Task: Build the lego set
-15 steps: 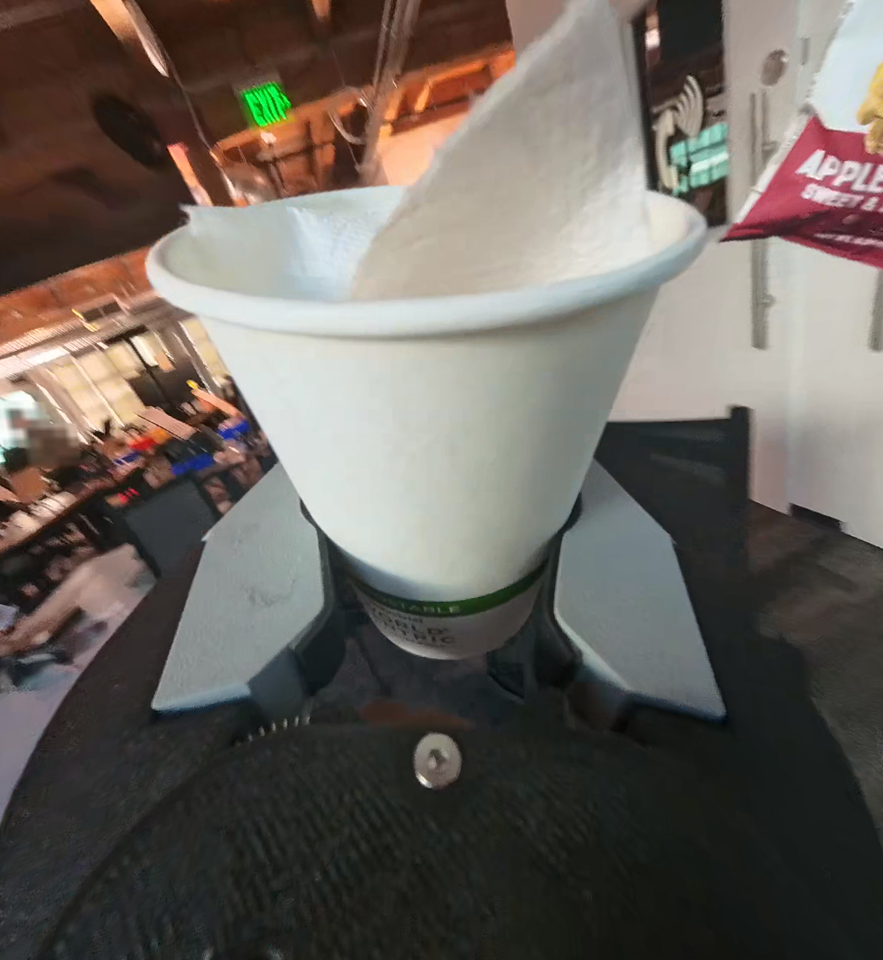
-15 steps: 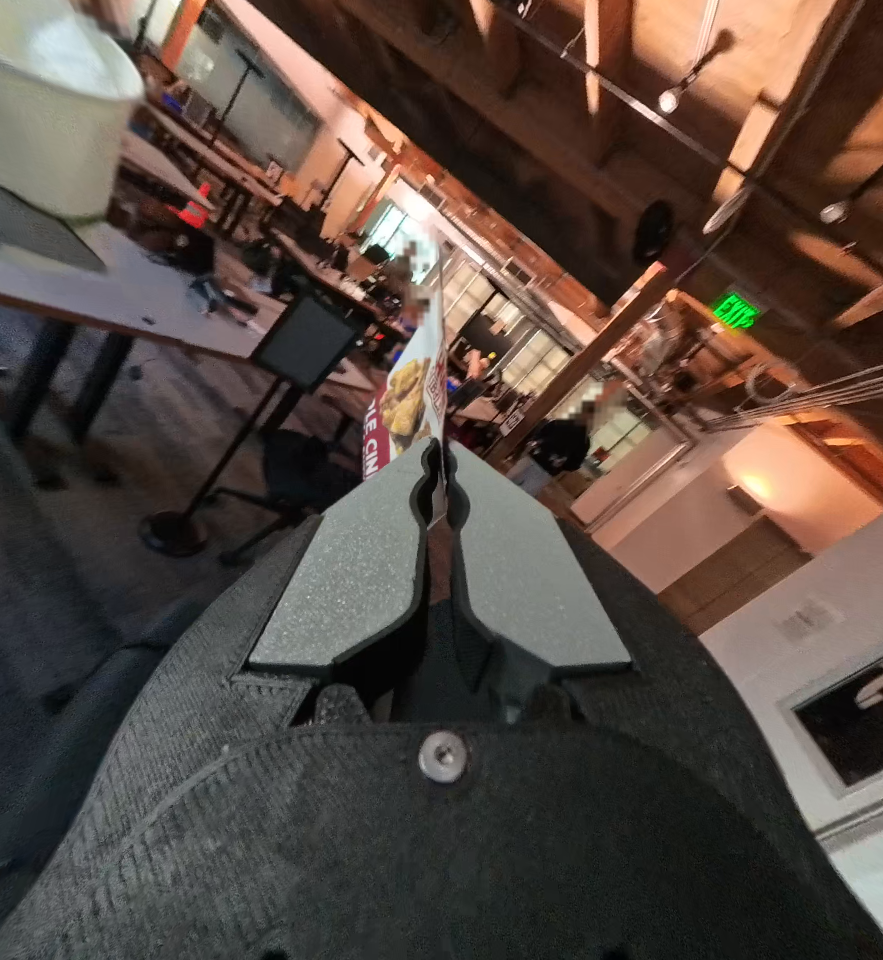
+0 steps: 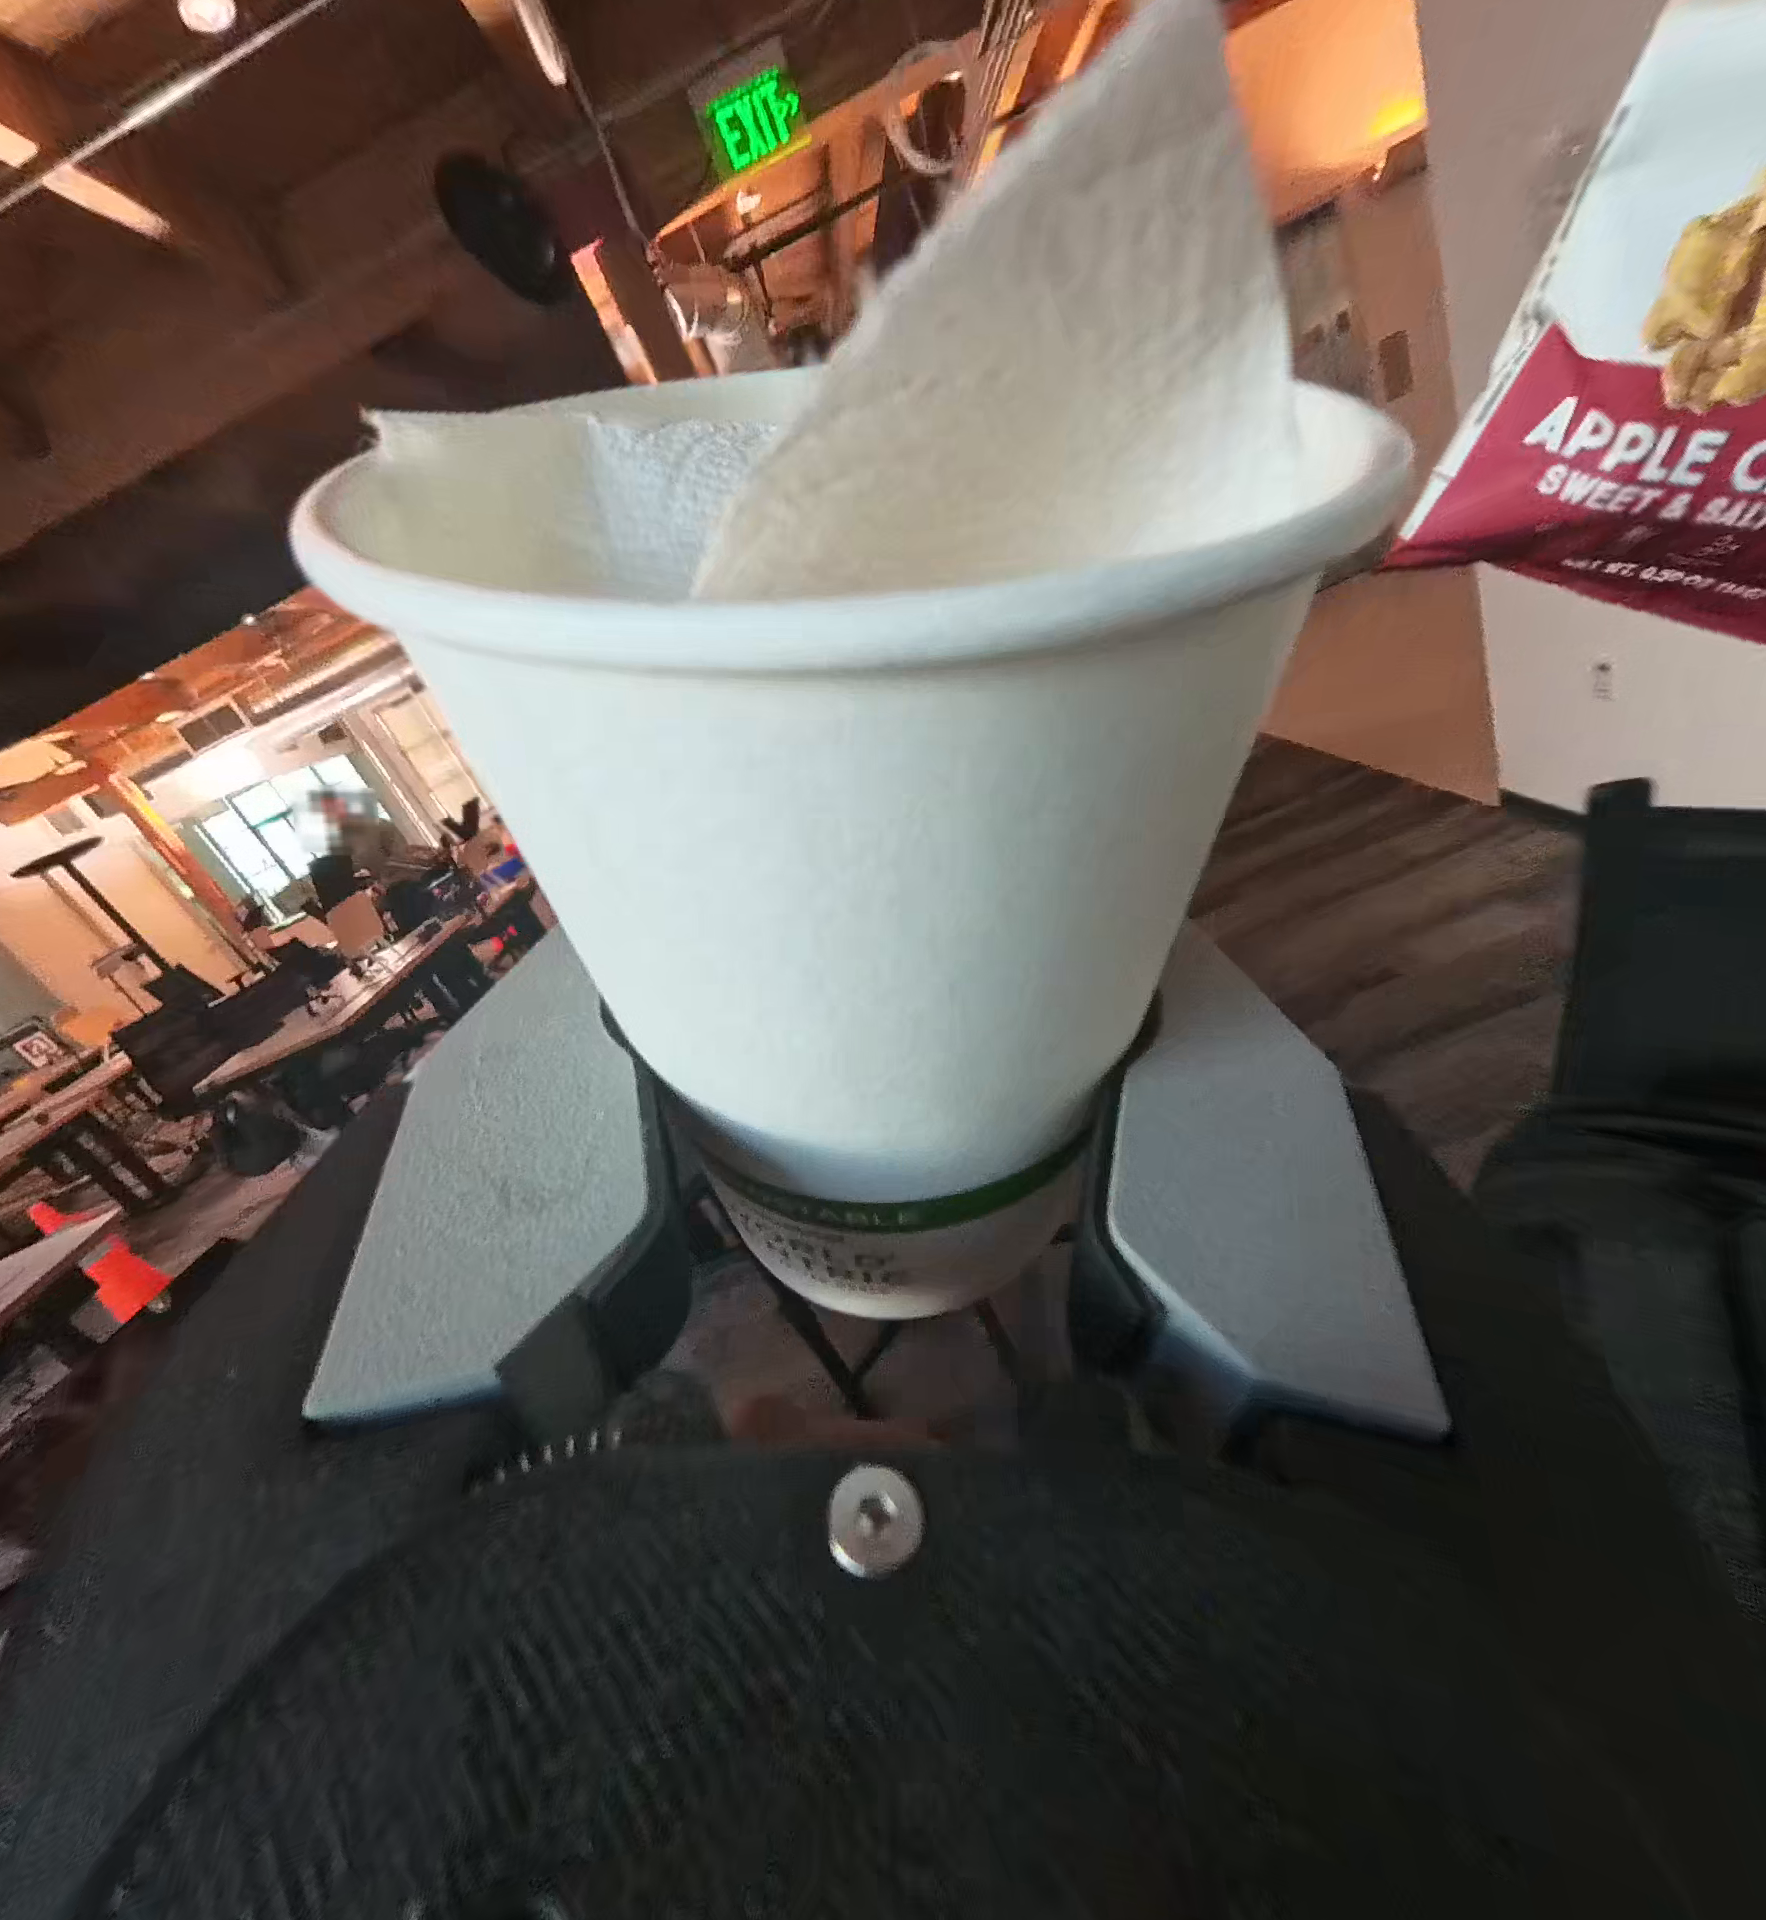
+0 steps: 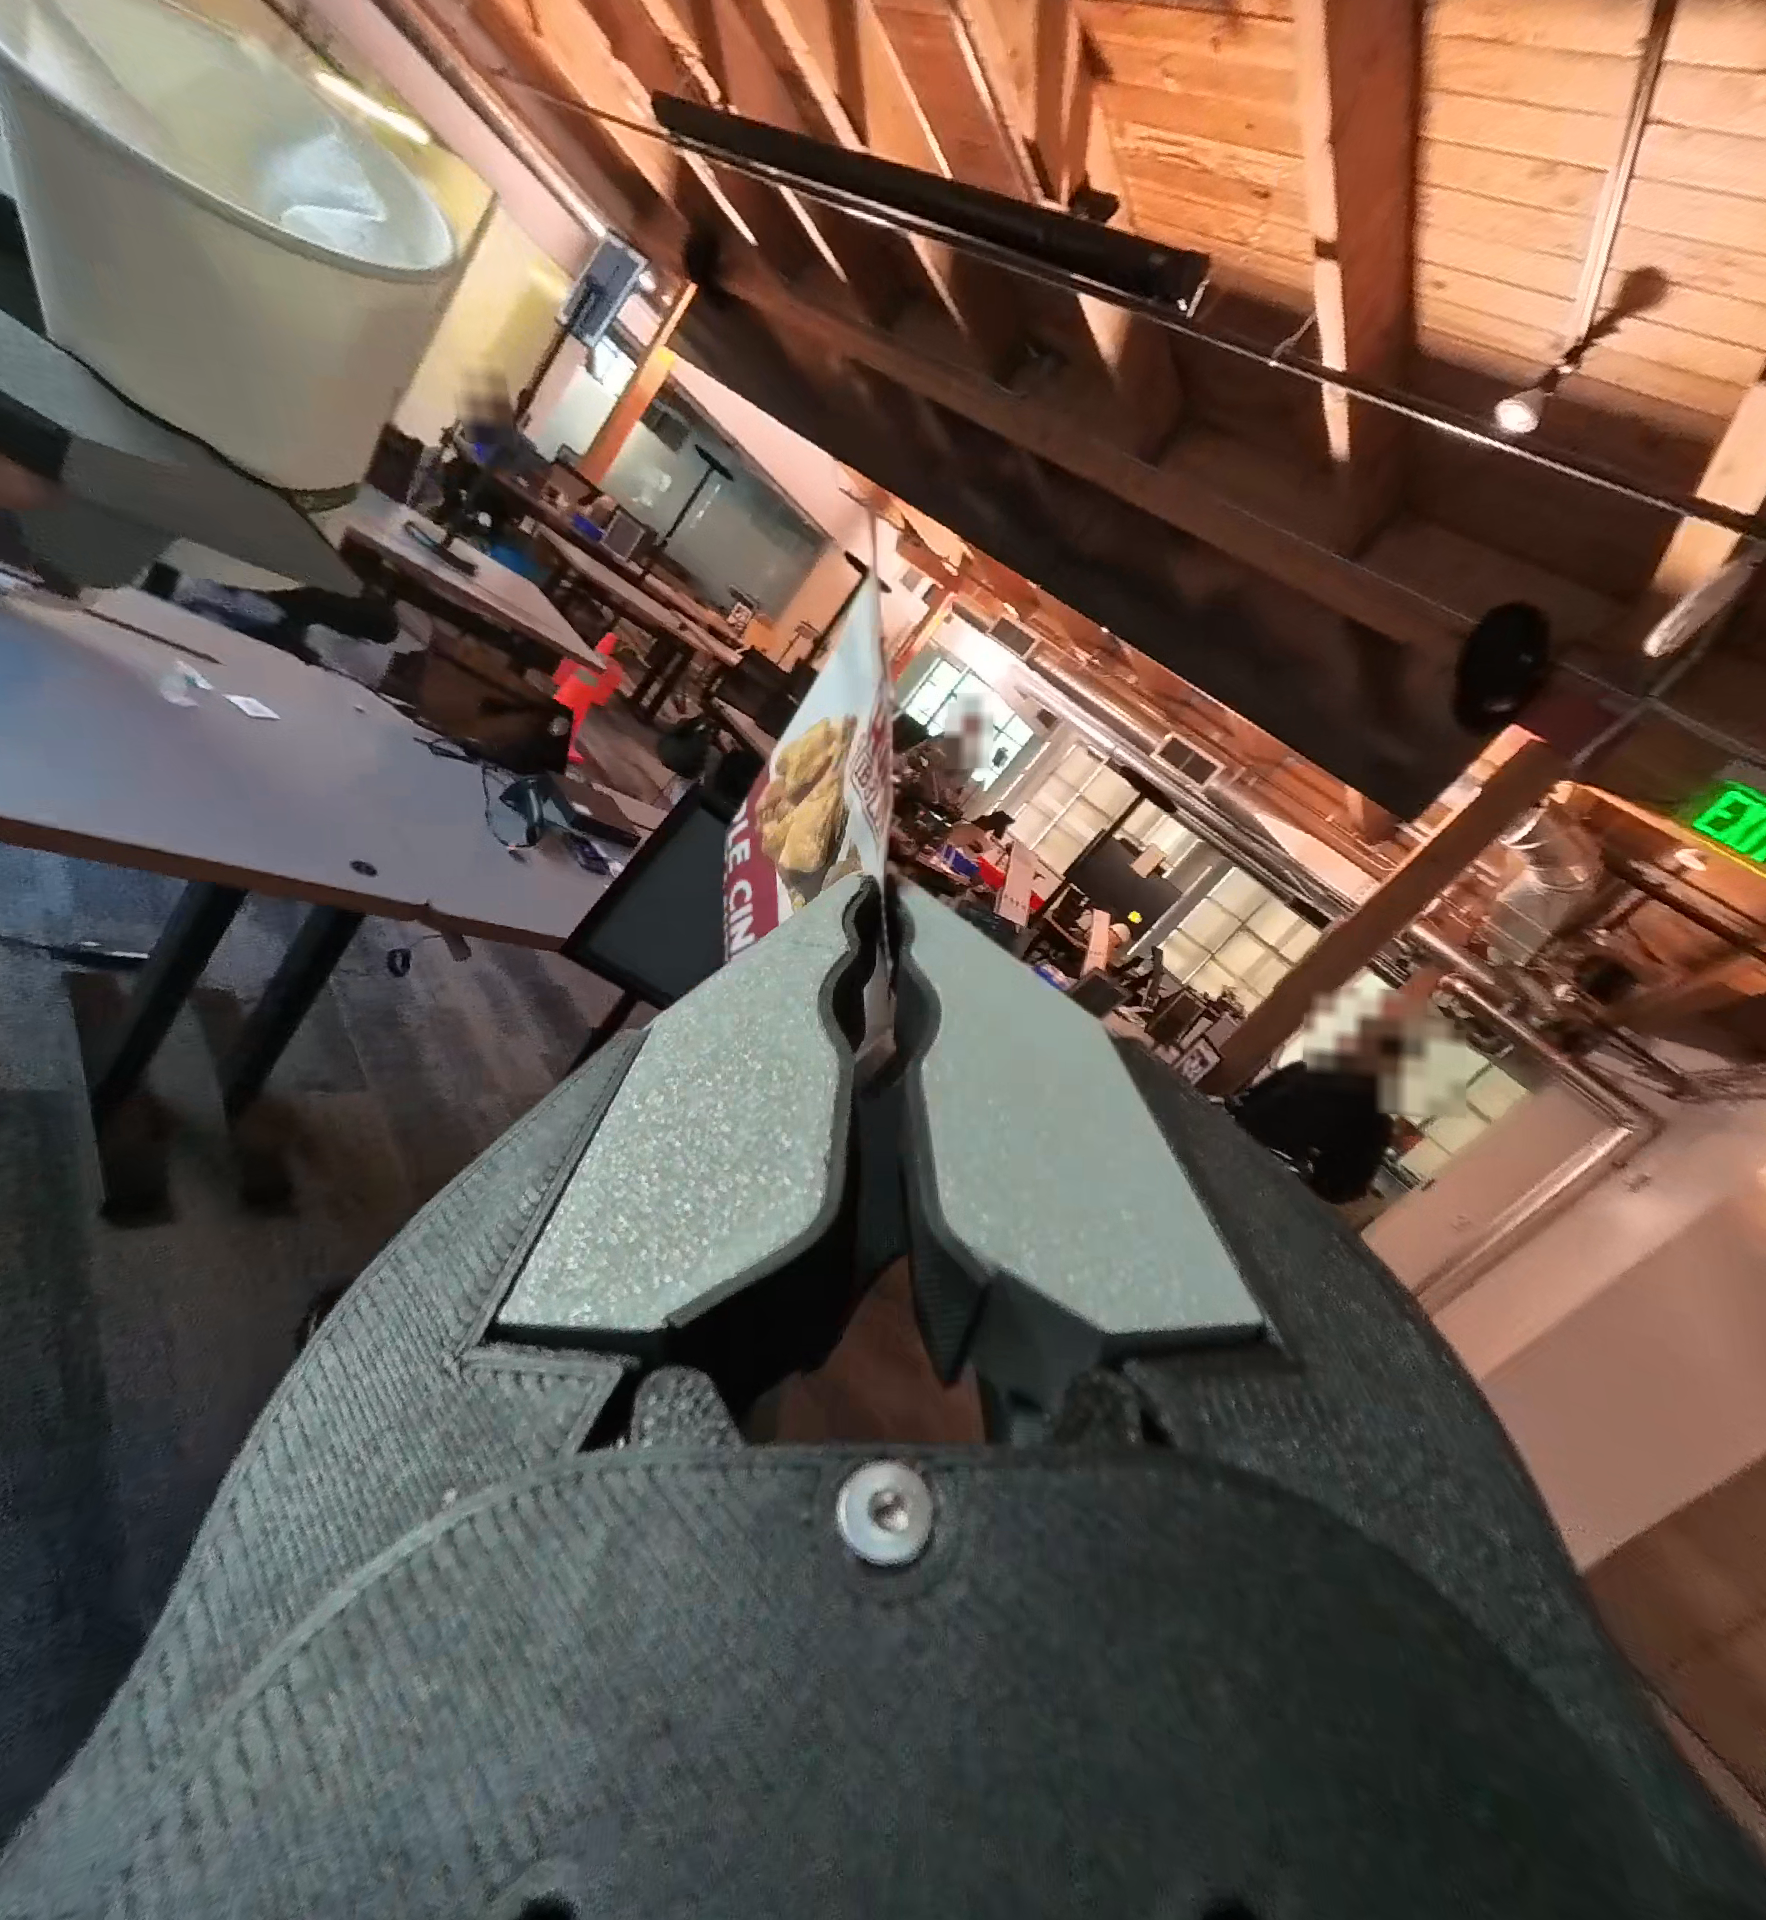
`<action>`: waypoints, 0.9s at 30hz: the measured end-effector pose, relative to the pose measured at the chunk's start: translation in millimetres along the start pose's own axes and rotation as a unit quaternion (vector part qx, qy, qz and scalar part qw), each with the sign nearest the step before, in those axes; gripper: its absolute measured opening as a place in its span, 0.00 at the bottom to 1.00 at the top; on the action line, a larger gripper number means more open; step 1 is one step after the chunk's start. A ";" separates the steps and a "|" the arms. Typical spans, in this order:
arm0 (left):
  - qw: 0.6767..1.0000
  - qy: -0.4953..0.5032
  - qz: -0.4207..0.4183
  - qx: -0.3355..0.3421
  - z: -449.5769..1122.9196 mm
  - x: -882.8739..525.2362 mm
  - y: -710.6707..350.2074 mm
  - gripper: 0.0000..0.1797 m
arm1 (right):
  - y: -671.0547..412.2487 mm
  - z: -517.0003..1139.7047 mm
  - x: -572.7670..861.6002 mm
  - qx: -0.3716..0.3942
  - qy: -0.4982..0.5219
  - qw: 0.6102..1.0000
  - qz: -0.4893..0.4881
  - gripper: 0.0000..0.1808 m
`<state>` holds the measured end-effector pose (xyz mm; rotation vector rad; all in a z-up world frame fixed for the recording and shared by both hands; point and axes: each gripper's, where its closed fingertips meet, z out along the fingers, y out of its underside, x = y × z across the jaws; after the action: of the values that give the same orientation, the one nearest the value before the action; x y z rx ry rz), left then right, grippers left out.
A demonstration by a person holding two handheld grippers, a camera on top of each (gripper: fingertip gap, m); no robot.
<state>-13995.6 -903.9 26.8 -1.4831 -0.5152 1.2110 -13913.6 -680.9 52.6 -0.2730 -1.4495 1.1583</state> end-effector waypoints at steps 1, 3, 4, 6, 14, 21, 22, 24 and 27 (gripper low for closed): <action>1.000 -0.005 -0.001 -0.001 10.4 -18.0 9.2 0.50 | 4.0 21.9 -0.5 -0.001 -0.006 1.000 -0.004 0.00; 1.000 -0.017 -0.012 0.003 29.5 -54.9 30.2 0.51 | 11.1 62.8 -1.8 -0.001 -0.012 1.000 -0.012 0.00; 1.000 -0.016 -0.023 0.005 38.7 -70.1 45.2 0.51 | 15.0 82.5 -5.2 -0.002 -0.015 1.000 -0.012 0.00; 0.999 -0.006 -0.043 -0.005 58.6 -96.8 90.7 0.51 | 27.2 120.4 -18.7 -0.013 -0.023 1.000 -0.009 0.00; 0.968 0.108 -0.200 -0.105 92.8 -131.0 335.1 0.51 | 110.3 280.1 -140.5 -0.150 -0.076 0.986 0.020 0.00; 0.960 0.106 -0.193 -0.176 50.1 -245.6 440.1 0.51 | 104.5 435.2 -260.5 -0.157 -0.176 0.970 0.055 0.00; 0.961 0.091 -0.197 -0.169 47.1 -276.9 441.4 0.51 | 92.0 460.2 -274.8 -0.140 -0.195 0.970 0.051 0.00; 0.972 0.037 -0.171 -0.156 38.4 -339.1 441.5 0.51 | 70.3 512.0 -308.3 -0.107 -0.233 0.966 0.044 0.00; 0.978 -0.046 -0.127 -0.160 8.6 -409.3 451.5 0.51 | 52.7 583.4 -379.9 -0.065 -0.304 0.949 0.052 0.00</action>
<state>-14289.8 -1378.5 -217.5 -1.5744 -0.9699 1.0309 -14331.8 -1216.2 -108.9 -0.0809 -2.0781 1.2980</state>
